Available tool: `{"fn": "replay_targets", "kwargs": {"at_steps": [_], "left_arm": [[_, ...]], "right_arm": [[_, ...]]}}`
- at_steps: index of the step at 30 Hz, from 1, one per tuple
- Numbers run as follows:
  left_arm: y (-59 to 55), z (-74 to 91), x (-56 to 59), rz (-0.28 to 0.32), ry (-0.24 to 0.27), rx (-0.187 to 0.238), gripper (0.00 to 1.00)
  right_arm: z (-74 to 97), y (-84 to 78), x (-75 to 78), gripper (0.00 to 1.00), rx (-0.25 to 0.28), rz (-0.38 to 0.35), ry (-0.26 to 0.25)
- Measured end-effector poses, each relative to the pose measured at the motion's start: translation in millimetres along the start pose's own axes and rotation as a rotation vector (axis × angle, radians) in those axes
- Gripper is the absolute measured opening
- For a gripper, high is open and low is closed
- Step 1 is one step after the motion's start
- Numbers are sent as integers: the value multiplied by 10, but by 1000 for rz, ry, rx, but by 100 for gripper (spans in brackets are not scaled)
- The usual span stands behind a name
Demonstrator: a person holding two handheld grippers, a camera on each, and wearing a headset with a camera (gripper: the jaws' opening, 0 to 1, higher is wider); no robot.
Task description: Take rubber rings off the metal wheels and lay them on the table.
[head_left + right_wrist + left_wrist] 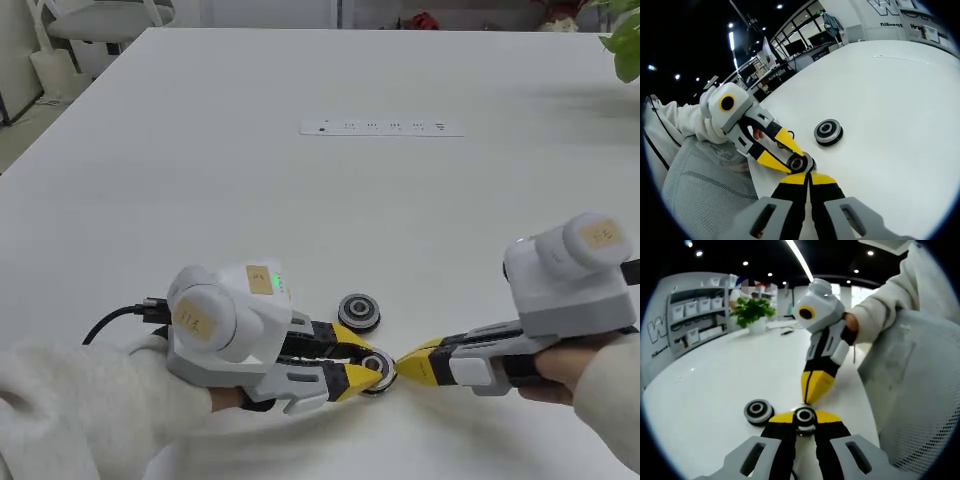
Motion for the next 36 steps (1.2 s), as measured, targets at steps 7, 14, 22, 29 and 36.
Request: {"fn": "replay_targets", "kwargs": {"at_steps": [7, 14, 22, 29, 36], "left_arm": [[1, 1, 2, 0, 1, 1, 14], [3, -1, 2, 0, 1, 1, 14], [3, -1, 4, -2, 1, 2, 14], [2, 1, 2, -4, 2, 3, 14], [1, 3, 4, -7, 2, 3, 14]], "right_arm": [[-3, 22, -20, 0, 10, -8, 8], [-9, 33, -54, 0, 13, -24, 20], [-19, 33, -89, 0, 10, -24, 32], [-22, 39, -112, 0, 21, -56, 44], [-27, 50, -146, 0, 34, -82, 61]]}}
Point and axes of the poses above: the centre of the closed fingertips' face, and the gripper's own axes: z roughly backward along the fingers, x roughly to its right, y roughly out of its top, the point moved 1 cm from there along z, roughly backward along the fingers, and after that the axes turned 5 degrees about z, right-handed, at the moved point
